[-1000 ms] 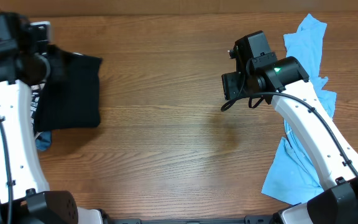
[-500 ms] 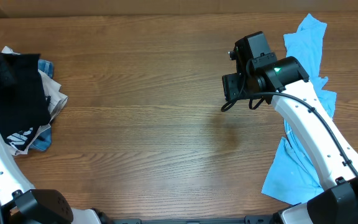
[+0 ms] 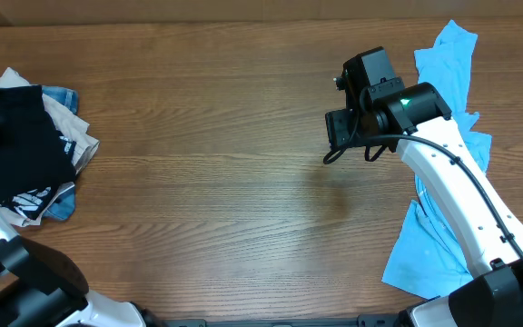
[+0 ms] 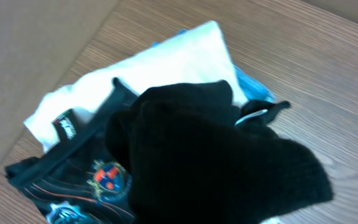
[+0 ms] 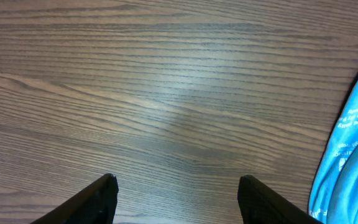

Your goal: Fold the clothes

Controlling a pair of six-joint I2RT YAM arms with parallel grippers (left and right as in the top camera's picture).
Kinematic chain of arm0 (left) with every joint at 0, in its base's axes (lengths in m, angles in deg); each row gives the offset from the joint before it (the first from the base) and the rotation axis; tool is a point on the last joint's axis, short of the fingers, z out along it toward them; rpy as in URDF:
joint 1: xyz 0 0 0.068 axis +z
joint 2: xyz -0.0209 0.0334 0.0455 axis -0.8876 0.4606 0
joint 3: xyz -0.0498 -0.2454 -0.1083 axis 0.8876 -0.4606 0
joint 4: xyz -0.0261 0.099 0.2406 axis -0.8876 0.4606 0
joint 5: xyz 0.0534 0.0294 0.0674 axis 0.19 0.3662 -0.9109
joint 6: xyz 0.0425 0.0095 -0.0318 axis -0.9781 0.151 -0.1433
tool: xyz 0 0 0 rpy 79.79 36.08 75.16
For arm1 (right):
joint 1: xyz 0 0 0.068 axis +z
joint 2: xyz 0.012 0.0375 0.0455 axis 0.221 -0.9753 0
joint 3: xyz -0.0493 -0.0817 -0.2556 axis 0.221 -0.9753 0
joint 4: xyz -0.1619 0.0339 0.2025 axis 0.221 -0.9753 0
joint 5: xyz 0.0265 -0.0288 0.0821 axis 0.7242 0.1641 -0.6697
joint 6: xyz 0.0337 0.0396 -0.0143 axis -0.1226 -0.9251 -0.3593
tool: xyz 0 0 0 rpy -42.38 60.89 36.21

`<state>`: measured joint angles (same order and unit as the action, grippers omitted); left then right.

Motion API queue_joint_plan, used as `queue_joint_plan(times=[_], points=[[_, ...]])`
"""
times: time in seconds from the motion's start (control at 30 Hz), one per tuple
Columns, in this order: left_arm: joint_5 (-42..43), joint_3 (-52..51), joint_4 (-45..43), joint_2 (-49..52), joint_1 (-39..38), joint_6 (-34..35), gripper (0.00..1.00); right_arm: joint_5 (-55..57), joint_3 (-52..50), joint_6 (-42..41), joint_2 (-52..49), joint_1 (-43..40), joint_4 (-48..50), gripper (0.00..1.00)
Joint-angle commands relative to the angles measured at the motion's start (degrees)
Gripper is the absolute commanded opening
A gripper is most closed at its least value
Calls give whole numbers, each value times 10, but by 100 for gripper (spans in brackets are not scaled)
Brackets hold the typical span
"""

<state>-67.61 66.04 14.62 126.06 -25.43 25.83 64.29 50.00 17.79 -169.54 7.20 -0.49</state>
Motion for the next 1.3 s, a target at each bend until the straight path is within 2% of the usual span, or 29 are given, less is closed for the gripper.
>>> queue_joint_plan(times=[0.0, 0.3, 0.37, 0.4, 0.47, 0.53, 0.63, 0.7, 0.97, 1.03, 1.17, 1.27], points=[[-8, 9, -20, 17, 12, 4, 7, 3, 11, -3, 7, -2, 3, 66], [-23, 9, -47, 61, 32, 4, 10, 1, 11, -5, 7, -2, 3, 66], [-26, 9, -49, 63, 38, 4, 27, 1, 11, -5, 7, -2, 3, 66], [-27, 9, -51, 63, 46, 4, 44, 1, 11, -5, 7, -2, 3, 66], [-27, 9, -54, 63, 57, 11, 54, 1, 11, -5, 7, -2, 4, 66], [-27, 9, -54, 63, 73, 36, 77, 1, 11, -5, 7, -2, 4, 66], [-26, 9, -51, 63, 97, 80, 90, 2, 11, -5, 7, -2, 5, 66], [-11, 9, -41, 63, 113, 98, 93, 2, 11, -5, 7, -2, 8, 67], [91, 9, -38, 61, 113, 93, 95, 2, 11, -5, 7, -2, 12, 67], [121, 9, -38, 58, 107, 85, 100, 2, 11, -5, 7, -2, 15, 67], [156, 9, -31, 38, 70, 73, 100, 0, 11, -5, 7, -2, 37, 76], [154, 9, -16, 16, 16, 45, 100, -29, 11, -5, 7, -2, 68, 88]])
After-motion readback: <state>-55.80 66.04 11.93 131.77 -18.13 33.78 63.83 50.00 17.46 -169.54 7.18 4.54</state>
